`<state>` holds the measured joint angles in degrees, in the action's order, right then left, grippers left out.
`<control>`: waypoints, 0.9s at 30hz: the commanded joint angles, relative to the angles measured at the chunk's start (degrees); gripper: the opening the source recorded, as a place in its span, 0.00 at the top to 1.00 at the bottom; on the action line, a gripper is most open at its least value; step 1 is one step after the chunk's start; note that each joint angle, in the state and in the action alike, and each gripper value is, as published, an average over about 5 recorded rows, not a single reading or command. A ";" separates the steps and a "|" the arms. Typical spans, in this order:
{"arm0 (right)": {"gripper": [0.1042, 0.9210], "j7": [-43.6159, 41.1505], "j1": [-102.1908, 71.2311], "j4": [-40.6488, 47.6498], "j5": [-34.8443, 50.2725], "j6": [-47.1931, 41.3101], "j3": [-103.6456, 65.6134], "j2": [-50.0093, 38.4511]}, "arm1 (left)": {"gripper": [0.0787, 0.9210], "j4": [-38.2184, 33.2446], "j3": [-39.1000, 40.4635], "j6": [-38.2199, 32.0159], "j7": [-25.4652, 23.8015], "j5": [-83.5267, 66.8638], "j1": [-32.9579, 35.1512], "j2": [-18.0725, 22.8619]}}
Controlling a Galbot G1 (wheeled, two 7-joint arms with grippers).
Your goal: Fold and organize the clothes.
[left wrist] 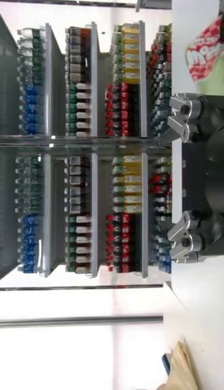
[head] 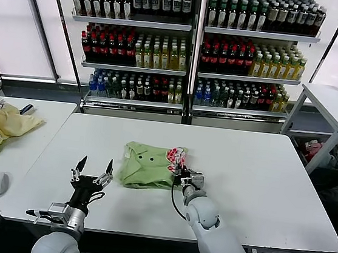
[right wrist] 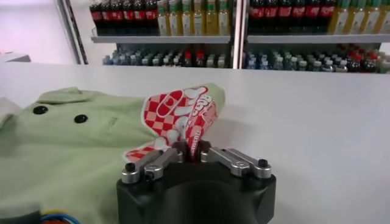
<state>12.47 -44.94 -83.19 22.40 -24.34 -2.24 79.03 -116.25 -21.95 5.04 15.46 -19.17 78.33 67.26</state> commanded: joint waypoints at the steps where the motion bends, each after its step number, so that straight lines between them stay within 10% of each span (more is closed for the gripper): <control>1: 0.89 -6.18 3.14 1.58 -3.38 -1.87 -4.12 -6.60 | 0.12 -1.32 -0.72 -0.36 -0.15 0.38 1.87 -0.22; 12: 0.92 -13.19 0.69 -1.15 -8.41 6.80 -9.98 -12.42 | 0.12 -1.23 0.55 -0.44 -0.63 2.17 2.17 0.35; 27: 0.38 -12.04 -23.72 -22.83 -10.91 16.52 -23.35 -11.92 | 0.12 -3.07 1.18 -0.66 -1.22 4.66 4.07 1.35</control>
<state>1.50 -51.80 -91.18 13.35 -14.28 -15.72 67.61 -118.37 -20.78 4.45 14.34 -15.63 81.31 68.38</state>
